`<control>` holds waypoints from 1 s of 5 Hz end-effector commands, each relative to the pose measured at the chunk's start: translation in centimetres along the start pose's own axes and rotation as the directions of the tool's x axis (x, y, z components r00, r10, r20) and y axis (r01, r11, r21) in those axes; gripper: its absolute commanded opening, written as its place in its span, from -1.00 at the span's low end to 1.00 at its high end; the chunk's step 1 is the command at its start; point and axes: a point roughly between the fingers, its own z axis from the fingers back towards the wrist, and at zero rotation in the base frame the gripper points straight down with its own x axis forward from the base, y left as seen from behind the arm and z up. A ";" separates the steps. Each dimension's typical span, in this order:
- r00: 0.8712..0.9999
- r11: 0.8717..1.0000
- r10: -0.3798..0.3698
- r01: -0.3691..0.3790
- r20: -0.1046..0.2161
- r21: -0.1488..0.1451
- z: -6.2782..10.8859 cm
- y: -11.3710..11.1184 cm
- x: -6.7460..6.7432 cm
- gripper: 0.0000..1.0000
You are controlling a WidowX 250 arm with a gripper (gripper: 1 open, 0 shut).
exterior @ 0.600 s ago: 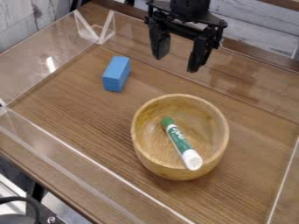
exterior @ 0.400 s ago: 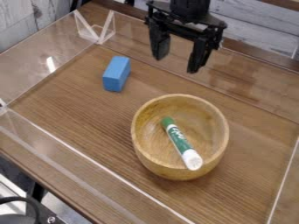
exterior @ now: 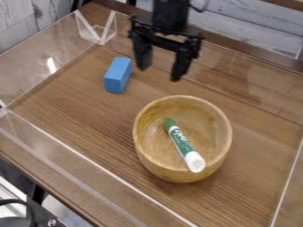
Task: Put the blue block in the brown bowl
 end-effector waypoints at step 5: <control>0.982 0.989 0.151 -0.150 0.117 -0.016 -0.6 6.0 1.6 1.00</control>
